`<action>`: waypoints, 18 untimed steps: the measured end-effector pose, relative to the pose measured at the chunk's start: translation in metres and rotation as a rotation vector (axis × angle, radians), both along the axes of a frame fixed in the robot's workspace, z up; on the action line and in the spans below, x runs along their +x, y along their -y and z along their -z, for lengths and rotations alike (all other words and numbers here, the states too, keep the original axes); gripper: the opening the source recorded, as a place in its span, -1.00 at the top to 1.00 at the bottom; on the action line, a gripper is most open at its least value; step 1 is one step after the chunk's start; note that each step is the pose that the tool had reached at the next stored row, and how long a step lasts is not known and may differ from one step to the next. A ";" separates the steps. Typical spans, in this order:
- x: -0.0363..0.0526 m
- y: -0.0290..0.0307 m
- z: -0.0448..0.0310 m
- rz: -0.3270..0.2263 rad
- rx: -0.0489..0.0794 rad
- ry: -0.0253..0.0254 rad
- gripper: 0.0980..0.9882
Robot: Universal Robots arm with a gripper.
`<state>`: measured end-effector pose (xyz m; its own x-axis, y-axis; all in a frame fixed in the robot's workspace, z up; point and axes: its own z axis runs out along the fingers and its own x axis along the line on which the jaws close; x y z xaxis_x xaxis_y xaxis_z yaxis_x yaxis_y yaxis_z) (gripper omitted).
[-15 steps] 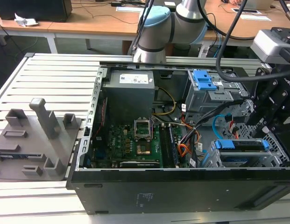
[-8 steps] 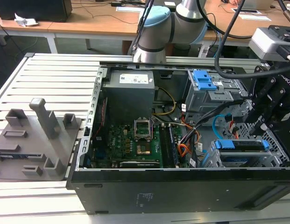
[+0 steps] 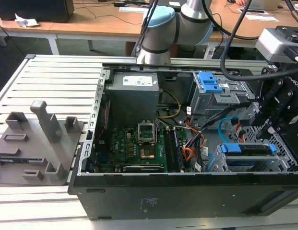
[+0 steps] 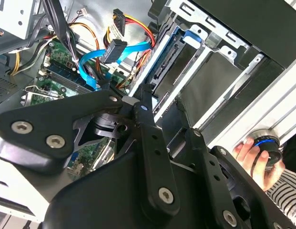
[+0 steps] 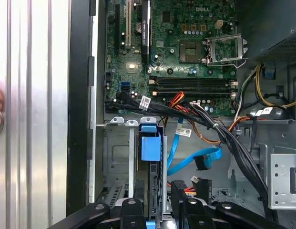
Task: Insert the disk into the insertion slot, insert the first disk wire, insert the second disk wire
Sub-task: 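Insert the first disk wire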
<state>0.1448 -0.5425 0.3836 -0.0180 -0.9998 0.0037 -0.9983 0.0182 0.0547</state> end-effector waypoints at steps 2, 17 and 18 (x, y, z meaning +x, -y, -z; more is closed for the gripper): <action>0.0000 -0.0018 0.0000 0.000 0.000 0.0000 0.41; 0.0041 -0.0494 0.0123 0.000 -0.001 -0.0015 0.41; 0.0045 -0.0494 0.0141 0.000 -0.001 -0.0018 0.41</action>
